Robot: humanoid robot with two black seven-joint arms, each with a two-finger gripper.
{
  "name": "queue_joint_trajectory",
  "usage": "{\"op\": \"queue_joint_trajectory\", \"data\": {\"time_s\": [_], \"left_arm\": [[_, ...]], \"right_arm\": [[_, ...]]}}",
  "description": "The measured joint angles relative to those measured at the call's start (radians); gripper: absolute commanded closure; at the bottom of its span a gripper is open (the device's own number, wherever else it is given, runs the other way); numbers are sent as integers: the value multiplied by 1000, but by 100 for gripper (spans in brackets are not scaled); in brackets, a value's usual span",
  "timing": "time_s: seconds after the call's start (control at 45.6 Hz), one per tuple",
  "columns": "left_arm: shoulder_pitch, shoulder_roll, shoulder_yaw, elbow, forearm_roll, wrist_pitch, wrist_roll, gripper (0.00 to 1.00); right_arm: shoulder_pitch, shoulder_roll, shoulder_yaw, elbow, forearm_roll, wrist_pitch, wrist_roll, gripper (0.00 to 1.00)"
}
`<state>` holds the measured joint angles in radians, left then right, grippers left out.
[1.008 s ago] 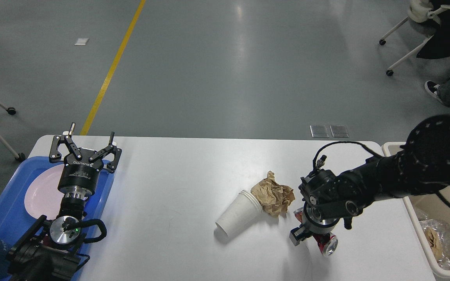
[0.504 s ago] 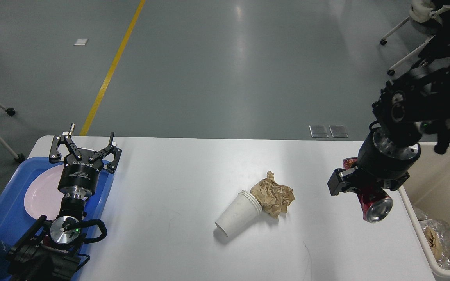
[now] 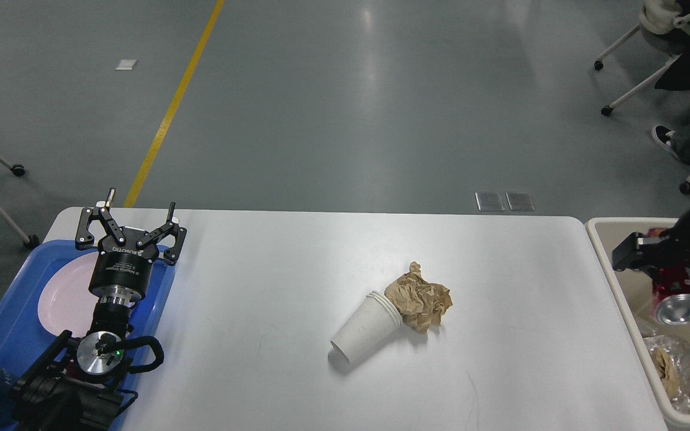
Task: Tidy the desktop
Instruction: 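Carry the red wrapper into the bin and release it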
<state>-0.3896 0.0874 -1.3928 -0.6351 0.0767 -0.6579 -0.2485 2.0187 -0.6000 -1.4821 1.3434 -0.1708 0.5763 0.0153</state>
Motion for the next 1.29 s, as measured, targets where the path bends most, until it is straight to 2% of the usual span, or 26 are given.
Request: {"op": "queue_joint_trajectory", "data": {"time_s": [0.153,0.351,0.46,0.57,0.657,0.767,0.942,1.095,1.117,1.205,1.227,1.249,1.293], "left_arm": [[0,0,0,0,0,0,0,4],[0,0,0,0,0,0,0,4],[0,0,0,0,0,0,0,4],[0,0,0,0,0,0,0,4],[0,0,0,0,0,0,0,4],[0,0,0,0,0,0,0,4],[0,0,0,0,0,0,0,4],[0,0,0,0,0,0,0,4],[0,0,0,0,0,0,0,4],[0,0,0,0,0,0,0,4],[0,0,0,0,0,0,0,4],[0,0,0,0,0,0,0,4],[0,0,0,0,0,0,0,4]], "right_arm": [[-252,-83,35,-249,-3,-61,0,100],[-638,-91,226,-564,-1,-122,0,100],[-819,-83,342,-712,5,-194,-2,100],[-987,-38,437,-834,10,-292,-9,100],[-1168,47,522,-993,12,-380,-23,100],[-1308,128,571,-1148,14,-438,-40,100],[-1440,199,630,-1265,14,-558,-82,100],[-1455,208,643,-1269,16,-583,-93,100],[-1455,208,643,-1268,16,-584,-93,87],[-1459,208,643,-1267,16,-594,-93,21],[-1460,208,643,-1267,16,-598,-91,7],[-1461,207,643,-1267,16,-603,-90,0],[-1464,205,643,-1267,16,-614,-87,0]]}}
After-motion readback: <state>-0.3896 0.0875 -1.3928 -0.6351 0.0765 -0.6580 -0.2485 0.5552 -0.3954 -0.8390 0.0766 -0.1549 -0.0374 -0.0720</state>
